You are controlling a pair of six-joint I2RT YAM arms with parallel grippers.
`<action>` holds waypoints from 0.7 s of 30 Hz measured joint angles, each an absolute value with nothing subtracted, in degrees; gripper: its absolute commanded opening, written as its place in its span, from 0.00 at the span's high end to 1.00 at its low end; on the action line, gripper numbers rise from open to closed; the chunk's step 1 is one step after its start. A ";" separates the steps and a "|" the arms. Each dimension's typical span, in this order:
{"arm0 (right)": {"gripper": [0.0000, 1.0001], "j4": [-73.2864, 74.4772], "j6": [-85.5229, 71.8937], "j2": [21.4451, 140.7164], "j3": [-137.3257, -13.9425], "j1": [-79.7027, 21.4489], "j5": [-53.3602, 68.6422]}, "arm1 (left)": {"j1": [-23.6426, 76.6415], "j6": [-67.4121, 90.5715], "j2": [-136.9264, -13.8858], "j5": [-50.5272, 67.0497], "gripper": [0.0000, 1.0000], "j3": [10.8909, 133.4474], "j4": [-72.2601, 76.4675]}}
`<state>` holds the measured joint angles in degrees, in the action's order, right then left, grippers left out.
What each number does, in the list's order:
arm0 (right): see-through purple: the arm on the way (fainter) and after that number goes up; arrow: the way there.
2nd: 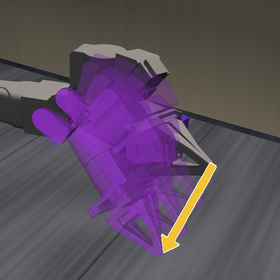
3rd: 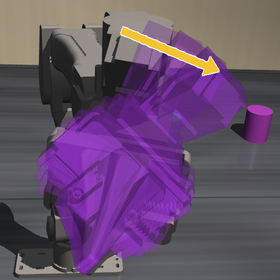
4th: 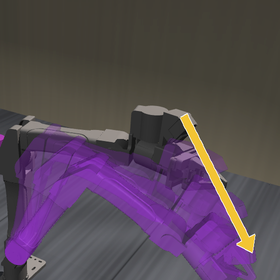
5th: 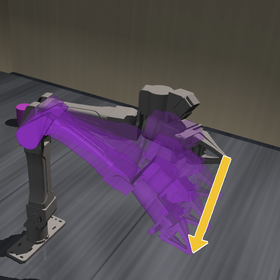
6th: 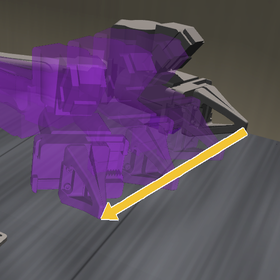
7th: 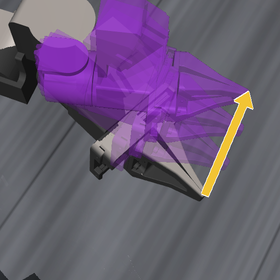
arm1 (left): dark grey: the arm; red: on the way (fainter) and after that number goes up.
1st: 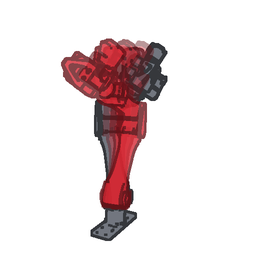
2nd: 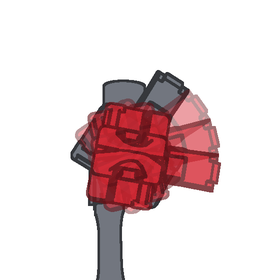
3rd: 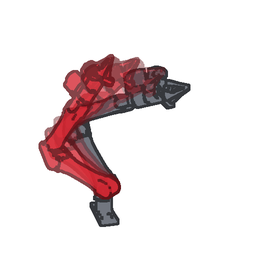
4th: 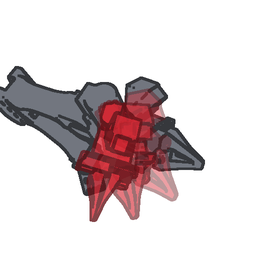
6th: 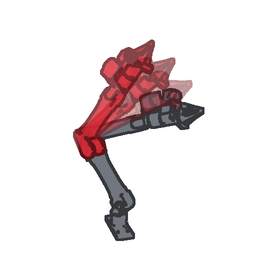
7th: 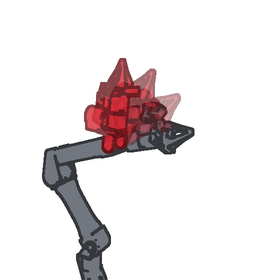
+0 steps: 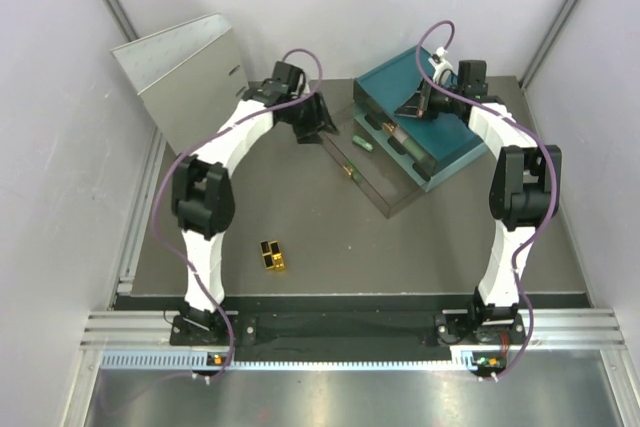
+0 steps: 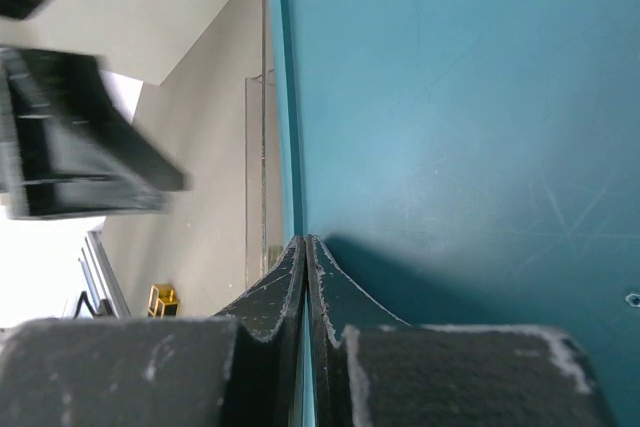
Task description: Organize the makeup
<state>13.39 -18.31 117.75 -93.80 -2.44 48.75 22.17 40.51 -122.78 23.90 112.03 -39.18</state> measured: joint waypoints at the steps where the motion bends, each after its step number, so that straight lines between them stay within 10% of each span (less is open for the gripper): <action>1: 1.00 13.41 -18.31 117.75 -93.80 -2.44 48.77 | 21.74 39.13 -120.22 22.72 0.41 109.97 -40.62; 21: 1.00 12.88 -18.33 117.49 -93.36 -2.44 48.71 | 21.47 33.06 -97.95 14.00 0.40 67.37 -58.94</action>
